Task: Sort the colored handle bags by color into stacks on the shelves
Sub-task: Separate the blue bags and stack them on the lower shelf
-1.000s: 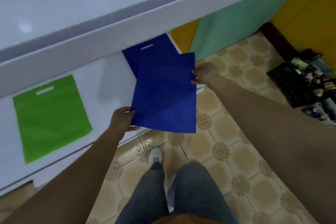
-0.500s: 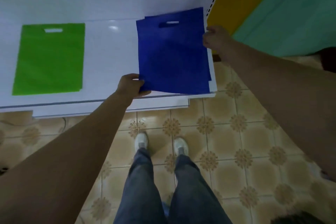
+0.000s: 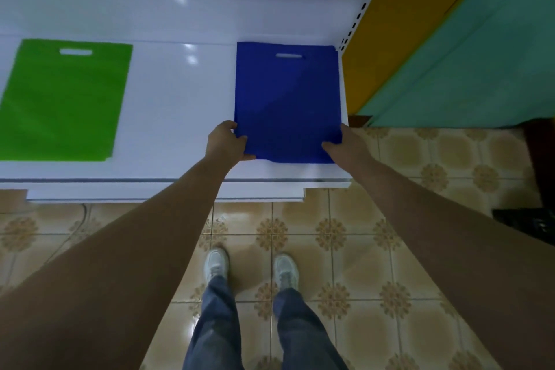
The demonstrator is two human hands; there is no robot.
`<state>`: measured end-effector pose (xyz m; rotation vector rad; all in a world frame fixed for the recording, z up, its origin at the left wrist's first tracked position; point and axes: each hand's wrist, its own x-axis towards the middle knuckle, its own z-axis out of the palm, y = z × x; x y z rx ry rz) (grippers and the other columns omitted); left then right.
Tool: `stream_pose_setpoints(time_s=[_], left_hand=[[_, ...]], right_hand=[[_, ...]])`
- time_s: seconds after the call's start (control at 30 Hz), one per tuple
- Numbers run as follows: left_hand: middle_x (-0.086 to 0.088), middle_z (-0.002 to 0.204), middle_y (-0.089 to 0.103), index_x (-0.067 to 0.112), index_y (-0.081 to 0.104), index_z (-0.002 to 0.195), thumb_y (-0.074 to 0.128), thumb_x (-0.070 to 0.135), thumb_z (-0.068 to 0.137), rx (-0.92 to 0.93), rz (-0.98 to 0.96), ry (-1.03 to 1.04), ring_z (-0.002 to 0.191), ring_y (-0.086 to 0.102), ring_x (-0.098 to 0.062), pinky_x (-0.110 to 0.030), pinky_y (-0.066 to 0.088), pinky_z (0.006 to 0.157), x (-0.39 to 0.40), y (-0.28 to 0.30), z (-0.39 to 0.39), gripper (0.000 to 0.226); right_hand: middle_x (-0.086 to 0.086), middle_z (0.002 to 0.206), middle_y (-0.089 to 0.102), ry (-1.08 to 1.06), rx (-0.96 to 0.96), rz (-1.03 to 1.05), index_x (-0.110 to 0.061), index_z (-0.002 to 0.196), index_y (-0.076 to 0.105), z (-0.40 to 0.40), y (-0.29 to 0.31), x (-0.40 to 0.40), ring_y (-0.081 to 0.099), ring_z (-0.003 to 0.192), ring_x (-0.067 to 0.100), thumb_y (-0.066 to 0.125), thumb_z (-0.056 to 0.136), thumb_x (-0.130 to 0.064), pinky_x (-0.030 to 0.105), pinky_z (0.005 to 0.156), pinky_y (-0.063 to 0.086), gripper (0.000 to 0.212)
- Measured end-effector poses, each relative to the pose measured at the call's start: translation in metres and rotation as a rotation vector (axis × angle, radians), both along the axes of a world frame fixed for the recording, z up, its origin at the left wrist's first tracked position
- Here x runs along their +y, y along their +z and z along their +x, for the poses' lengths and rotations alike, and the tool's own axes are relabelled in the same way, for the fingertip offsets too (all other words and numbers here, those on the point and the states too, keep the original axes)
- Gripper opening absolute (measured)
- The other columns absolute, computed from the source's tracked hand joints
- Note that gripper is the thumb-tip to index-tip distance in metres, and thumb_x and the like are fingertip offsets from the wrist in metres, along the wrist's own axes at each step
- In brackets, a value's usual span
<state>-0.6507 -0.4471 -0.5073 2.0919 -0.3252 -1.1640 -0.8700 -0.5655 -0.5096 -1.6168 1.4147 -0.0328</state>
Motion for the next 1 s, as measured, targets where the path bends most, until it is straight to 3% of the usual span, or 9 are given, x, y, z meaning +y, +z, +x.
stream_pose_setpoints(time_s=[0.07,0.17,0.27,0.37,0.5,0.63,0.73,0.83,1.0], left_hand=[[-0.013,0.125,0.056,0.007,0.049,0.133,0.057,0.011,0.096,-0.172,0.001,-0.089,0.099,0.065,-0.032,-0.031,0.061,0.066,0.004,0.001,-0.001,0.038],[-0.014,0.131,0.043,0.009,0.039,0.14,0.069,0.03,0.089,-0.516,0.158,-0.298,0.118,0.049,-0.033,-0.039,0.049,0.089,0.01,-0.001,-0.002,0.063],[-0.015,0.137,0.029,0.01,0.021,0.148,0.073,0.037,0.084,-0.492,0.177,-0.348,0.126,0.034,-0.033,-0.042,0.041,0.1,0.017,-0.008,-0.009,0.087],[-0.014,0.14,0.028,0.009,0.025,0.148,0.071,0.037,0.086,-0.516,0.114,-0.465,0.128,0.031,-0.03,-0.039,0.04,0.103,0.019,-0.017,-0.015,0.082],[-0.011,0.147,0.027,0.011,0.031,0.147,0.064,0.047,0.089,-0.598,0.192,-0.548,0.132,0.03,-0.03,-0.042,0.039,0.104,0.016,-0.016,-0.012,0.076],[-0.012,0.149,0.025,0.018,0.028,0.148,0.062,0.045,0.089,-0.575,0.152,-0.489,0.135,0.029,-0.033,-0.046,0.037,0.105,0.032,0.0,-0.017,0.072],[-0.009,0.153,0.025,0.021,0.026,0.151,0.059,0.045,0.092,-0.559,0.106,-0.406,0.139,0.027,-0.03,-0.046,0.034,0.108,0.063,0.023,-0.019,0.072],[-0.011,0.153,0.03,0.016,0.025,0.153,0.055,0.047,0.093,-0.581,0.093,-0.303,0.139,0.03,-0.03,-0.045,0.033,0.11,0.108,0.051,-0.016,0.074],[-0.013,0.149,0.039,0.013,0.028,0.153,0.053,0.043,0.096,-0.601,0.075,-0.061,0.135,0.036,-0.03,-0.042,0.036,0.108,0.218,0.103,-0.007,0.069]], right_hand=[[-0.001,0.129,0.052,-0.043,-0.058,0.003,-0.014,0.141,0.039,0.003,0.0,-0.003,0.05,0.101,0.013,0.056,0.095,-0.018,0.021,0.076,0.042,0.049],[0.0,0.125,0.052,-0.079,-0.077,-0.003,-0.014,0.137,0.041,0.01,0.0,-0.003,0.051,0.102,0.016,0.057,0.093,-0.015,0.024,0.079,0.044,0.048],[0.008,0.12,0.057,-0.075,-0.031,-0.026,-0.011,0.128,0.046,0.013,-0.005,0.003,0.056,0.101,0.021,0.059,0.087,-0.014,0.033,0.083,0.05,0.043],[0.009,0.114,0.059,-0.059,0.014,-0.071,-0.009,0.119,0.05,0.013,-0.01,0.008,0.057,0.098,0.024,0.059,0.084,-0.016,0.041,0.088,0.053,0.037],[0.008,0.13,0.049,0.025,0.114,-0.059,-0.006,0.14,0.038,0.014,-0.008,0.003,0.051,0.112,0.026,0.057,0.09,-0.024,0.033,0.093,0.045,0.056],[0.013,0.14,0.043,0.139,0.224,-0.149,-0.008,0.138,0.04,0.022,0.008,0.005,0.048,0.12,0.032,0.053,0.093,-0.032,0.036,0.098,0.043,0.052],[0.012,0.158,0.022,0.275,0.23,-0.244,-0.009,0.152,0.02,0.052,0.038,0.018,0.024,0.143,0.032,0.047,0.098,-0.042,0.042,0.116,0.026,0.069],[0.01,0.16,0.017,0.44,0.108,-0.364,-0.011,0.154,0.016,0.107,0.082,0.041,0.016,0.147,0.03,0.044,0.099,-0.044,0.043,0.119,0.021,0.07],[0.012,0.156,0.029,0.818,-0.131,-0.53,-0.008,0.152,0.024,0.224,0.163,0.135,0.027,0.141,0.031,0.044,0.1,-0.038,0.039,0.116,0.025,0.063]])
